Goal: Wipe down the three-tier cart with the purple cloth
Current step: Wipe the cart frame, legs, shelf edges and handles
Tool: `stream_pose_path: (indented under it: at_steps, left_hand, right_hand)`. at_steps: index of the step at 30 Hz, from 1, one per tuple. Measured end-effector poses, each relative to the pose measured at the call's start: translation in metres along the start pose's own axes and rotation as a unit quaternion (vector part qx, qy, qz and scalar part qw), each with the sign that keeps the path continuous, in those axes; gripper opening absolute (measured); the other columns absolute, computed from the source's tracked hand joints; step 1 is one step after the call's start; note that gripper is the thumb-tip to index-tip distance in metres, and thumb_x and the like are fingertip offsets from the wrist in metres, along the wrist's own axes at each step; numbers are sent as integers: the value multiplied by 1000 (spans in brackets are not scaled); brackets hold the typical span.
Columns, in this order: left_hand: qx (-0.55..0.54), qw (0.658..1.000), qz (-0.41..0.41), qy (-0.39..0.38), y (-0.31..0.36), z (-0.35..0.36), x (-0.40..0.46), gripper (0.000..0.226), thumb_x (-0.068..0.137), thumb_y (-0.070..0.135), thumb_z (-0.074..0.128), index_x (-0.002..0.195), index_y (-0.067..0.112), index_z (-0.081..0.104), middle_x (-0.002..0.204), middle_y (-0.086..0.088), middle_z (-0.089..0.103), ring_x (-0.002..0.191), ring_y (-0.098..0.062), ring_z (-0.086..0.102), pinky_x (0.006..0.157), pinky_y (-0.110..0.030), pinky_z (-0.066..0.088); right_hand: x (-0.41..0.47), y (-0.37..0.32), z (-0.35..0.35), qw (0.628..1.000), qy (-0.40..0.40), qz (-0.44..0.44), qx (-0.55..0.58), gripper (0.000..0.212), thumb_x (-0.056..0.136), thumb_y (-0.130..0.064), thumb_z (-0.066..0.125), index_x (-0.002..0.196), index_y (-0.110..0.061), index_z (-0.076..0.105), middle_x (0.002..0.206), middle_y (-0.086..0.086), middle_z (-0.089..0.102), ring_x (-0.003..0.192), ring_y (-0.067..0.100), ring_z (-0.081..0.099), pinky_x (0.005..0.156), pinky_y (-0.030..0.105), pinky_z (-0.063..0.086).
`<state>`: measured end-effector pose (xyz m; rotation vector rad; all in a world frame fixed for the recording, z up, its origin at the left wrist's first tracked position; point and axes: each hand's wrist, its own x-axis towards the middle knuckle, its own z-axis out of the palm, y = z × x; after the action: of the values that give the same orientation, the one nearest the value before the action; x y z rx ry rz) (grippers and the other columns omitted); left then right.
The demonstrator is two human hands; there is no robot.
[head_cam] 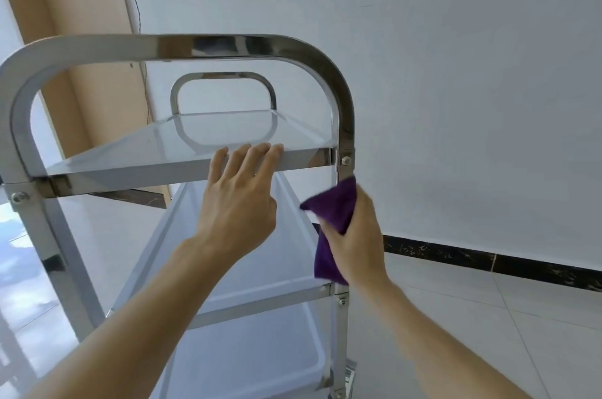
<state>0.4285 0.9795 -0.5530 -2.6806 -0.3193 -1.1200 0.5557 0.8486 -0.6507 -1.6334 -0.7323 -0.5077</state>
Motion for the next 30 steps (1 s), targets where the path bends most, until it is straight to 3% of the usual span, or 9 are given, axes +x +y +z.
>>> stream_pose_path:
  at_steps: [4, 9, 12, 16, 22, 27, 30]
  left_hand:
    - [8, 1000, 7, 3, -1, 2, -1, 71, 82, 11, 62, 148, 14, 35, 147, -5, 44, 137, -29, 36, 118, -50, 19]
    - [8, 1000, 7, 9, 0, 4, -2, 72, 82, 11, 61, 148, 14, 34, 146, -4, 43, 137, -28, 34, 119, -49, 15]
    - [12, 1000, 8, 13, 1, 6, -2, 72, 81, 11, 63, 147, 14, 35, 145, -5, 43, 136, -29, 36, 118, -50, 15]
    - [15, 1000, 13, 14, 0, 6, -3, 72, 82, 13, 62, 148, 12, 34, 145, -6, 43, 136, -31, 35, 118, -51, 14]
    - [15, 1000, 14, -4, -1, 9, -4, 76, 86, 20, 61, 152, 12, 24, 151, -7, 35, 144, -31, 23, 122, -52, 4]
    - [3, 1000, 9, 6, -1, 12, -6, 75, 90, 23, 59, 154, 12, 21, 156, -7, 30, 150, -29, 13, 122, -50, 0]
    - [-29, 999, 4, 36, 0, 15, -12, 72, 91, 19, 59, 154, 10, 25, 160, -10, 26, 151, -29, 10, 123, -50, 4]
  right_hand:
    - [-31, 25, 1, 997, -30, 72, 19, 41, 84, -27, 74, 119, -29, 52, 107, -17, 61, 96, -1, 60, 75, 12, 49]
    - [10, -13, -4, 998, 7, 54, 29, 37, 82, -29, 75, 113, -24, 55, 103, -8, 64, 93, 12, 63, 82, 38, 55]
    - [44, -38, -8, 998, 35, 43, 27, 35, 80, -34, 75, 104, -26, 51, 96, -7, 64, 84, 10, 62, 75, 33, 54]
    - [31, -27, -4, 999, 37, 28, 4, 37, 81, -29, 74, 110, -27, 50, 96, -13, 60, 83, -5, 58, 68, 9, 43]
    - [-43, 39, 1, 989, -76, 123, -27, 34, 80, -29, 76, 100, -30, 49, 89, -10, 60, 78, 7, 62, 73, 33, 53]
    - [-58, 56, 1, 988, -103, 109, -36, 47, 77, -27, 79, 106, -38, 43, 103, -11, 51, 96, 11, 57, 84, 30, 49]
    - [-64, 61, 3, 988, -103, 97, -54, 54, 74, -23, 82, 116, -26, 48, 110, -8, 48, 105, 16, 54, 91, 31, 48]
